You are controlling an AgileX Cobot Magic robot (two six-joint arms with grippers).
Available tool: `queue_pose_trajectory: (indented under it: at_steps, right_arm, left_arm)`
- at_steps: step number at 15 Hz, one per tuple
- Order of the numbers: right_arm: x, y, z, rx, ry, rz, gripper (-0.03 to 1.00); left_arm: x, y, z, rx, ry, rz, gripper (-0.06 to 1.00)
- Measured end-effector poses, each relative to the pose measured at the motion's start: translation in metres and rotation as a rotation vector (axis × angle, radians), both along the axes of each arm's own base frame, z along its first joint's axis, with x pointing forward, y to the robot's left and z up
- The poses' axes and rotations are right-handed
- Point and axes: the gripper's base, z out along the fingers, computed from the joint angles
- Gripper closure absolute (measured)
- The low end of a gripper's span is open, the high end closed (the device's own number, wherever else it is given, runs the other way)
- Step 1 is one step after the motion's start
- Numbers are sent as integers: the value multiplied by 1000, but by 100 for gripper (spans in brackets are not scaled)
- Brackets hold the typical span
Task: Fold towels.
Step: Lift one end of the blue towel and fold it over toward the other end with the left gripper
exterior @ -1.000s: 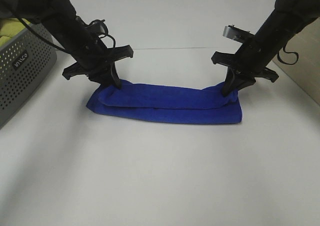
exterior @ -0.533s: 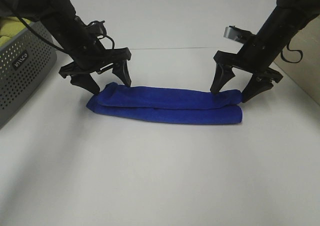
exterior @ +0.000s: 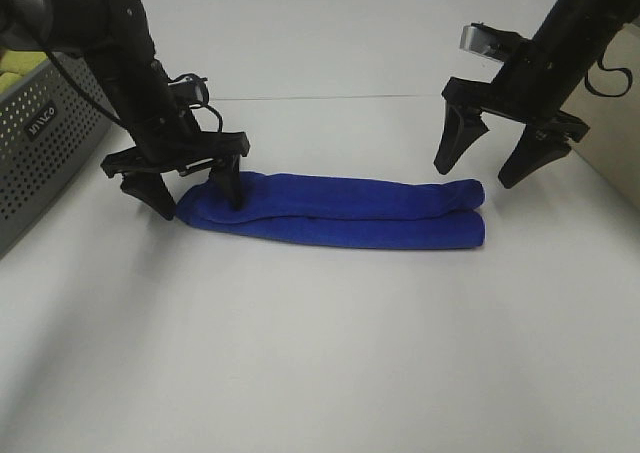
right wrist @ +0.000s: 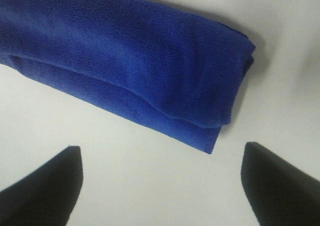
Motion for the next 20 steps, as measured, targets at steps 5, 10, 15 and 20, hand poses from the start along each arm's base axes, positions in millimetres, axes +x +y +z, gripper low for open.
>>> queue_pose_trajectory:
  at_steps: [5,10,15,20]
  right_arm:
    - [0,-1,0,-7,-2,3,14]
    - [1,-1,0,-8,-8,0,14]
    - [1,-1,0,-8,-12,-1,14]
    - [1,-1,0,-8,-11,-1,14]
  left_arm:
    - [5,-10,-13,-106,-41,-41,23]
    - [6,-4,-19,-42,-44,-58,83]
    - [4,13,1,149,-59,-107,83]
    - [13,21,88,257,-179,-77,83]
